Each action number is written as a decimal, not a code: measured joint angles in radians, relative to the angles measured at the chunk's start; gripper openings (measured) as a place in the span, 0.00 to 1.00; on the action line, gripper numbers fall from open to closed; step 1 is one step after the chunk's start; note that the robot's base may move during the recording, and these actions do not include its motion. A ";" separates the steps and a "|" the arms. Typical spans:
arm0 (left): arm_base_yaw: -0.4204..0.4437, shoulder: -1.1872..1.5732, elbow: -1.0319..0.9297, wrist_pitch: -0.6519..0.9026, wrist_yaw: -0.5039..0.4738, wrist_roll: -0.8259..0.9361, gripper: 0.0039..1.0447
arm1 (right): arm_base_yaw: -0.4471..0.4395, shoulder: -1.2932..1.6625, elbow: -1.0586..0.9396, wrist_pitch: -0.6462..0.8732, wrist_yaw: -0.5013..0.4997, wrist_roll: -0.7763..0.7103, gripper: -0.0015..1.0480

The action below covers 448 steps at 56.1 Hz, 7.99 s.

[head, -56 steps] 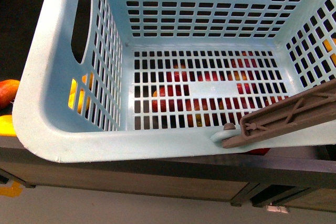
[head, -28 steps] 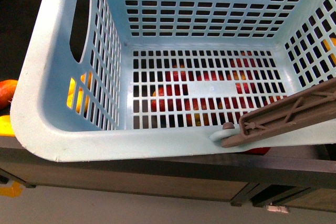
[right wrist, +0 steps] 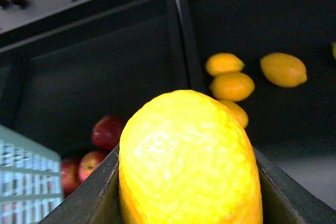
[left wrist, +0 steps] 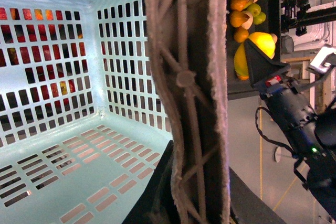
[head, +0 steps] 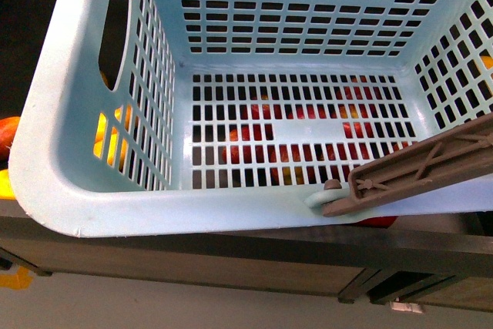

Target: Pick lemon and mango into basket

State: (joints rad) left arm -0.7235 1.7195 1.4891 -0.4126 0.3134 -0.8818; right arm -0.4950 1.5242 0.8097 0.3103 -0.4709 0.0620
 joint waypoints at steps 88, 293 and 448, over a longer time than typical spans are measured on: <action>0.000 0.000 0.000 0.000 0.000 0.000 0.06 | 0.491 -0.415 -0.501 0.483 0.468 -0.049 0.35; 0.016 0.000 0.001 0.000 -0.025 0.013 0.06 | 0.504 -0.938 -0.784 0.234 0.507 -0.043 0.92; 0.000 0.002 0.001 0.000 -0.002 0.003 0.06 | 0.279 0.949 0.294 -0.030 0.653 0.873 0.58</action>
State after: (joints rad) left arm -0.7235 1.7210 1.4902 -0.4122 0.3119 -0.8791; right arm -0.2161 2.4737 1.1034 0.2806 0.1822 0.9348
